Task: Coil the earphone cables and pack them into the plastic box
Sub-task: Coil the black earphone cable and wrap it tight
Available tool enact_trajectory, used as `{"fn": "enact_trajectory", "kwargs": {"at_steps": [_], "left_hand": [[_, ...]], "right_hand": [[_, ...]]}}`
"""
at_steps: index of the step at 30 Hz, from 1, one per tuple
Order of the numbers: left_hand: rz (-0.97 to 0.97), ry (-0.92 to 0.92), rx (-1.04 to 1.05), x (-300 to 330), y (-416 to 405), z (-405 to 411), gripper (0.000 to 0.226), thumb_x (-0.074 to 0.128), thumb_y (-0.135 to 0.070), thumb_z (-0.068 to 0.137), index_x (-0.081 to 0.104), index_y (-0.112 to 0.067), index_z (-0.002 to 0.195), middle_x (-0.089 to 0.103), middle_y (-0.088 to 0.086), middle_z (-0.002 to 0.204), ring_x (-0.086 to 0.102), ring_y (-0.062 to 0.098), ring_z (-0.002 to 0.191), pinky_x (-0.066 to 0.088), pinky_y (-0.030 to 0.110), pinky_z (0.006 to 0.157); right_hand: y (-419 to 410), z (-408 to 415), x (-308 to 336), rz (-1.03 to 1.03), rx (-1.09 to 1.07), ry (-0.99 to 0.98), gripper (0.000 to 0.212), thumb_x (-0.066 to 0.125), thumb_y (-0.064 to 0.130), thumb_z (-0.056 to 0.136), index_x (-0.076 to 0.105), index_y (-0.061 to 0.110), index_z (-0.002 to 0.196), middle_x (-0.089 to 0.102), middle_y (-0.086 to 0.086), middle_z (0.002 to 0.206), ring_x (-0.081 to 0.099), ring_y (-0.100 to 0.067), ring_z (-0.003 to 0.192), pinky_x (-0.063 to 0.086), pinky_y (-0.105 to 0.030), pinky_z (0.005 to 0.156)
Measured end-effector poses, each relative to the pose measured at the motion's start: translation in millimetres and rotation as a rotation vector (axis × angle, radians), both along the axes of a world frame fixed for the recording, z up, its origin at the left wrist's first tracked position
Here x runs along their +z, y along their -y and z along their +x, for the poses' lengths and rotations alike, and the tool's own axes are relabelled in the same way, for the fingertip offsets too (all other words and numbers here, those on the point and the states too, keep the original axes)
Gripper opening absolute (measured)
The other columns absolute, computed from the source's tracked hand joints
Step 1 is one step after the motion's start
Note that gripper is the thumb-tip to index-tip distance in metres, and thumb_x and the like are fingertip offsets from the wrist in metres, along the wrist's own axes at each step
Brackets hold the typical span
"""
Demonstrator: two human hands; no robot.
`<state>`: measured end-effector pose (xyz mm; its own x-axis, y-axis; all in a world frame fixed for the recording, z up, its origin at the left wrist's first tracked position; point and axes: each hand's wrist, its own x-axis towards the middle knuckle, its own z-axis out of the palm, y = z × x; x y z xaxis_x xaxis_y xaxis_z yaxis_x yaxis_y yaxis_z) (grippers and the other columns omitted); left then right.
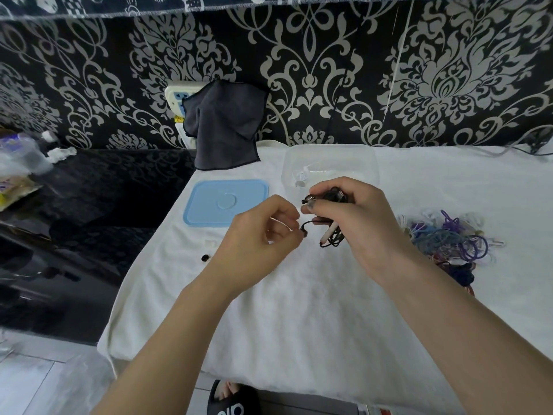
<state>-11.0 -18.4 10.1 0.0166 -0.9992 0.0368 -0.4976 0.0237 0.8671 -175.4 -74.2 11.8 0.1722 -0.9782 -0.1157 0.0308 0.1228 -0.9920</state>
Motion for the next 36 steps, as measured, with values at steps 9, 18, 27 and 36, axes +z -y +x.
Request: {"fn": "enact_trajectory", "kwargs": {"at_steps": [9, 18, 27, 36], "left_hand": [[0.127, 0.006, 0.062, -6.1, 4.7, 10.5, 0.016, 0.055, -0.010, 0.099, 0.068, -0.017, 0.094, 0.076, -0.005, 0.096, 0.074, 0.008, 0.087, 0.057, 0.040, 0.079], [0.166, 0.453, 0.417, -16.1, -4.3, 77.7, 0.012, 0.058, -0.010, 0.089, 0.062, -0.020, 0.093, 0.068, -0.003, 0.090, 0.063, 0.021, 0.071, 0.054, 0.031, 0.064], [0.458, 0.673, 0.286, -28.4, -24.9, 100.5, 0.012, 0.061, -0.028, 0.097, 0.061, -0.020, 0.106, 0.063, -0.001, 0.103, 0.058, 0.011, 0.077, 0.043, 0.023, 0.058], [0.340, 0.606, 0.327, -37.9, -24.6, 103.4, 0.010, 0.061, -0.011, 0.090, 0.067, -0.019, 0.092, 0.065, -0.002, 0.091, 0.060, 0.017, 0.070, 0.055, 0.035, 0.066]], "right_hand": [[1.9, 1.2, -5.9, -0.006, 0.031, -0.059, 0.015, 0.074, 0.000, 0.081, 0.075, 0.010, 0.092, 0.074, -0.016, 0.097, 0.076, -0.025, 0.083, 0.061, -0.051, 0.078], [1.3, 3.3, -7.1, -0.002, 0.073, -0.091, 0.009, 0.071, 0.002, 0.086, 0.074, 0.009, 0.091, 0.075, -0.010, 0.086, 0.075, -0.014, 0.078, 0.053, -0.020, 0.065], [-7.1, 13.7, -7.1, -0.018, 0.170, -0.225, 0.014, 0.071, 0.010, 0.085, 0.077, 0.022, 0.090, 0.076, -0.004, 0.084, 0.068, -0.009, 0.067, 0.053, -0.035, 0.066], [-10.1, 15.8, -5.2, 0.019, 0.147, -0.211, 0.013, 0.070, 0.009, 0.085, 0.076, 0.020, 0.089, 0.076, -0.002, 0.080, 0.066, -0.007, 0.064, 0.052, -0.035, 0.060]]}}
